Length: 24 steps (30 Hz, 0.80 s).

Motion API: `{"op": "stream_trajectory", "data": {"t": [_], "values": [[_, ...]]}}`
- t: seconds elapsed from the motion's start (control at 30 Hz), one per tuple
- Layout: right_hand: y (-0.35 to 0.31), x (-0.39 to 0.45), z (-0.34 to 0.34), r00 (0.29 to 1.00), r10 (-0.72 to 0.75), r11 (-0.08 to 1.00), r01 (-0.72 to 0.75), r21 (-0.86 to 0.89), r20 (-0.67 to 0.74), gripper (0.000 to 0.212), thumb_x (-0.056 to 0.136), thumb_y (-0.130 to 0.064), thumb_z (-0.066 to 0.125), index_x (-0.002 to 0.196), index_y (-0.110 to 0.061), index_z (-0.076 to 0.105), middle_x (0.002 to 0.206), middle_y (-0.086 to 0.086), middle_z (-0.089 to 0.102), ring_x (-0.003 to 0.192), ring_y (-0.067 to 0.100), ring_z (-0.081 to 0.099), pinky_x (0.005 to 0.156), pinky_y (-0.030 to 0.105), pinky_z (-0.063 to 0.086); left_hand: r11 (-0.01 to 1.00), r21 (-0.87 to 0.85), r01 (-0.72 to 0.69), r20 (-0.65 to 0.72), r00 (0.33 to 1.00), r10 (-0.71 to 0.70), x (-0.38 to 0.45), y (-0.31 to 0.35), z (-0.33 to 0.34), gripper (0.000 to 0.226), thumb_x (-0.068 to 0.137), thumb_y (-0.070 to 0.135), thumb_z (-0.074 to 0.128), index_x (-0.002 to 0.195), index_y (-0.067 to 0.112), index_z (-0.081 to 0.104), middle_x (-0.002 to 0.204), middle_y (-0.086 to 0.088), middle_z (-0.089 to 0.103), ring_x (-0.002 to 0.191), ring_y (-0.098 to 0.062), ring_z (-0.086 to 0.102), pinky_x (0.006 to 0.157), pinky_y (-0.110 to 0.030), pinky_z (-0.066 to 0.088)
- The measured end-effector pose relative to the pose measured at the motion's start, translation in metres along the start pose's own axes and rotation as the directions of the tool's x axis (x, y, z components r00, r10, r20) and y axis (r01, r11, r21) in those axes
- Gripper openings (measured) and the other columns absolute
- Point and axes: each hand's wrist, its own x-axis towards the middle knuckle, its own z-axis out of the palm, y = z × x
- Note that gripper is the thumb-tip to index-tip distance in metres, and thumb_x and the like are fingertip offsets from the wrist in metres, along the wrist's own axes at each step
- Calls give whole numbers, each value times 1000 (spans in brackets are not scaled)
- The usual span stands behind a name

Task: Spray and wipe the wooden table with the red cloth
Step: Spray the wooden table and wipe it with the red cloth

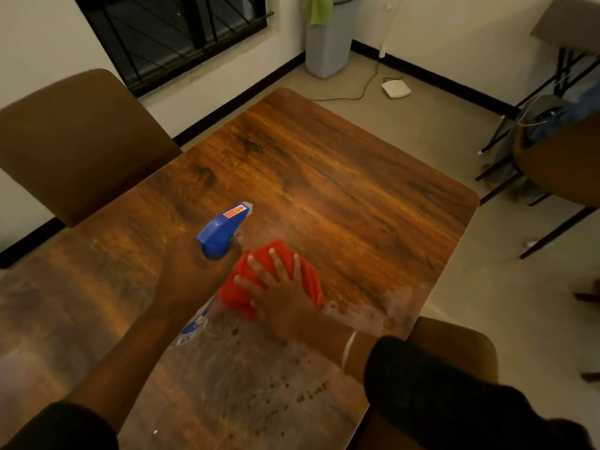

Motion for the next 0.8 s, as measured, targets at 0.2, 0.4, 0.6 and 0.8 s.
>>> {"op": "stream_trajectory", "data": {"t": [0.2,0.4,0.6,0.8], "values": [[75,-89,-7,942,336,942,-336,25,5,60,108,-54,22,164,-50,2,177,-4,-12,160,44,-9,117,82,5,1000,-6,-2,65,998,2,-13,5,-9,23,85,37,69,78,18,59,64,-12,66,56,-28,65,61,-46,58],[78,-122,-17,709,704,691,-698,190,43,63,110,-56,22,165,-46,-7,175,-1,-21,159,40,-22,121,75,-5,999,-34,-14,93,996,17,-31,28,1,34,75,46,68,68,14,60,57,-13,63,50,-29,62,50,-41,51],[60,-158,7,895,445,888,-446,113,41,62,108,-59,23,163,-54,-5,173,-10,-24,159,36,-21,121,74,-5,998,-64,1,110,994,6,-41,35,22,33,77,49,68,69,19,59,57,-8,63,51,-20,61,51,-34,51],[101,-134,-27,574,815,543,-803,247,76,66,109,-55,30,166,-45,-1,176,0,-17,160,40,-19,121,75,-3,999,-44,-3,90,996,7,-65,29,11,28,77,46,68,67,24,54,49,3,52,43,-7,53,42,-13,39]]}}
